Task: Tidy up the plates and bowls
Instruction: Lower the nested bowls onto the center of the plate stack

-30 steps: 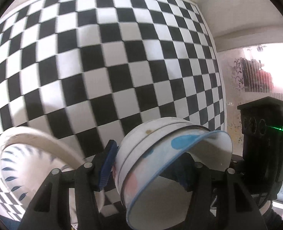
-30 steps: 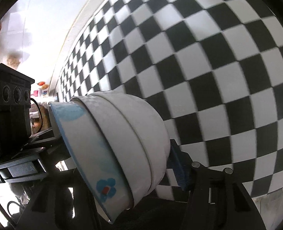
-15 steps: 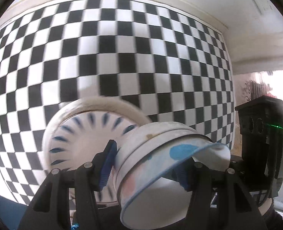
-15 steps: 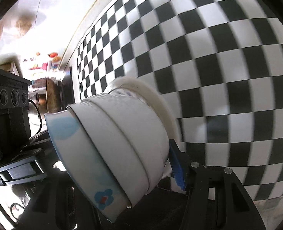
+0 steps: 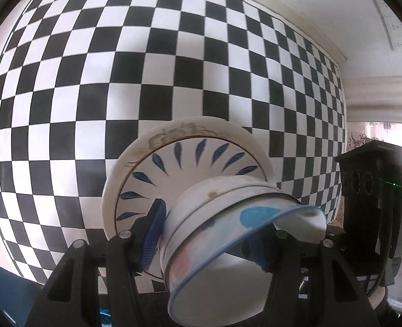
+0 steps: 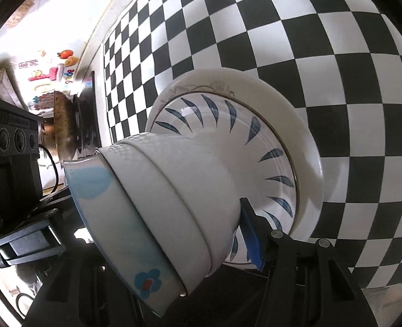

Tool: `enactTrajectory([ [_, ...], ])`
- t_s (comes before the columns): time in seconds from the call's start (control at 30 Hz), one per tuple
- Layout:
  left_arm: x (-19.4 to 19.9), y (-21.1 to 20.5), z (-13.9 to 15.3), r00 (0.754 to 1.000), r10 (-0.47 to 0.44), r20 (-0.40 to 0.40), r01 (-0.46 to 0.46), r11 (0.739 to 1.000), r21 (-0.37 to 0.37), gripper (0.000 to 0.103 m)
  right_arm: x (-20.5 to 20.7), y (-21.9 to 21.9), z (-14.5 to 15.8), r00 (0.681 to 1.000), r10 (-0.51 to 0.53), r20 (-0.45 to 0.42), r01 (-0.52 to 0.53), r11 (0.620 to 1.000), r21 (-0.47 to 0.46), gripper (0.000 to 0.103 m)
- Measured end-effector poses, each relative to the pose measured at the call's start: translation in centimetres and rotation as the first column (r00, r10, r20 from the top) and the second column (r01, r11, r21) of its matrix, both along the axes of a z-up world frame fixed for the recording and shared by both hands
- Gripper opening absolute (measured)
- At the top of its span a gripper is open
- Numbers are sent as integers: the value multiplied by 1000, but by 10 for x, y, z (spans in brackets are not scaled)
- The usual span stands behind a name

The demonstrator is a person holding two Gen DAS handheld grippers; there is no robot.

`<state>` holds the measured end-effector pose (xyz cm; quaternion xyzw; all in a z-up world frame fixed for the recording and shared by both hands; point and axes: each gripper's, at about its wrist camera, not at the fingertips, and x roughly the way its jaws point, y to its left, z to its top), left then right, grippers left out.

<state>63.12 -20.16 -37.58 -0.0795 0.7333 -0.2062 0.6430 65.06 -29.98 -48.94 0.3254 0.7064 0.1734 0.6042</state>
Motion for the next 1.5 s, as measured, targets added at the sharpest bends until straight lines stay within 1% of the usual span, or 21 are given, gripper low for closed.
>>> enactTrajectory([
  [0.1,1,4,-5,1000,5,-16,-6,1000,-5,54,2,4,-5,1000,1,-15,-1,1000,-15,57],
  [0.27,3,4,-14,1000,3,-30,-3,1000,-6,54,0,-1,-11,1000,-2,-30,1,1000,-28,57],
  [0.47,2,9,-19,999,10,-38,-10,1000,14,53,4,5,-17,999,3,-40,-5,999,-32,57],
  [0.77,4,13,-18,999,28,-32,-27,999,18,52,9,9,-13,1000,28,-10,-28,998,-62,57],
  [0.97,1,14,-16,999,36,-9,-36,999,23,52,10,11,-12,1000,29,-3,-30,997,-67,57],
  [1.13,-1,12,-11,999,30,12,-30,999,38,52,10,12,-10,999,42,-1,-42,995,-96,57],
  [1.27,-1,9,-7,999,35,30,-36,998,47,52,12,15,1,997,71,24,-66,987,-148,57],
  [1.4,-4,7,0,998,34,61,-39,996,77,52,11,14,8,995,89,42,-80,981,-175,57],
  [1.5,-6,7,6,996,40,85,-48,993,104,52,8,14,21,992,103,76,-86,975,-205,57],
])
